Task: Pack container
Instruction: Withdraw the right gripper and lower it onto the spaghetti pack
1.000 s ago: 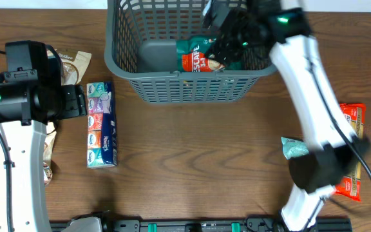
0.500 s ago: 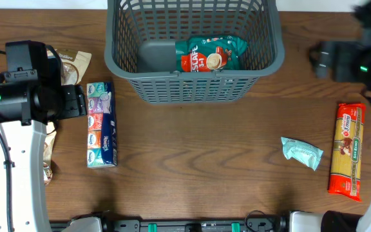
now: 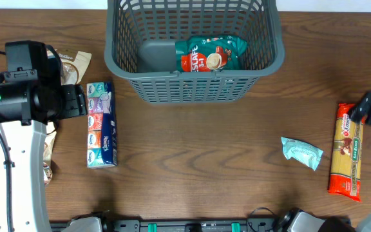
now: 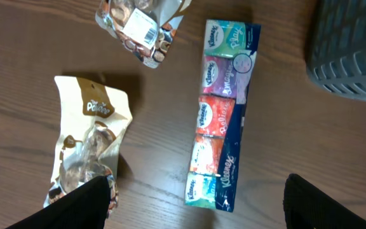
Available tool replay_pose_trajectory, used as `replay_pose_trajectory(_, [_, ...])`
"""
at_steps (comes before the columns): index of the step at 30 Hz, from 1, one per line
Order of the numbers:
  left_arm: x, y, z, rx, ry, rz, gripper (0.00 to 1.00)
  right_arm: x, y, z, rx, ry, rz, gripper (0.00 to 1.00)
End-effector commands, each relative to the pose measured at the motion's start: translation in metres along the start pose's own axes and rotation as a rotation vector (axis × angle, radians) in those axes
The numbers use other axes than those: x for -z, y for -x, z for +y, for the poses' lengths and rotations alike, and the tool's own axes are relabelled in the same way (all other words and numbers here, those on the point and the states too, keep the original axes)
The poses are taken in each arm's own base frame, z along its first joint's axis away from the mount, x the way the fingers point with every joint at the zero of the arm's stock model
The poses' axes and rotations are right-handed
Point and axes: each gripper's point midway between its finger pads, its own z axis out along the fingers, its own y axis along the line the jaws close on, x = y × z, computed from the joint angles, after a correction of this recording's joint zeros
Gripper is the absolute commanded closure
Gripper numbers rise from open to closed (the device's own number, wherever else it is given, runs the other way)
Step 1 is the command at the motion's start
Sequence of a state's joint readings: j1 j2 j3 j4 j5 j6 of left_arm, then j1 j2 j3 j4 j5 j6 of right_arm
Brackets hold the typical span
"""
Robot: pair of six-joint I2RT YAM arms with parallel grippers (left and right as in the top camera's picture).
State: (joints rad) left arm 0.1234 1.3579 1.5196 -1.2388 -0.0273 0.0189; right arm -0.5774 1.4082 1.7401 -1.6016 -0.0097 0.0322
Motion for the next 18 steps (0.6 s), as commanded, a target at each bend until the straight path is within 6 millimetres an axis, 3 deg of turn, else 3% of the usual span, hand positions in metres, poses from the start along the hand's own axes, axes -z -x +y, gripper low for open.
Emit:
replay_pose_trajectory(1, [0.000, 0.001, -0.001, 0.020, -0.012, -0.001, 0.23, -0.038, -0.015, -0.011, -0.007, 0.013, 0.088, 0.01])
replay_pose_trajectory(10, [0.000, 0.000, -0.001, 0.016, -0.012, 0.000, 0.23, -0.148, -0.028, -0.031, 0.054, -0.006, 0.103, 0.01])
replay_pose_trajectory(18, [0.000, 0.000, -0.001, -0.006, -0.011, 0.001, 0.23, -0.208, -0.029, -0.039, 0.092, -0.032, 0.088, 0.01])
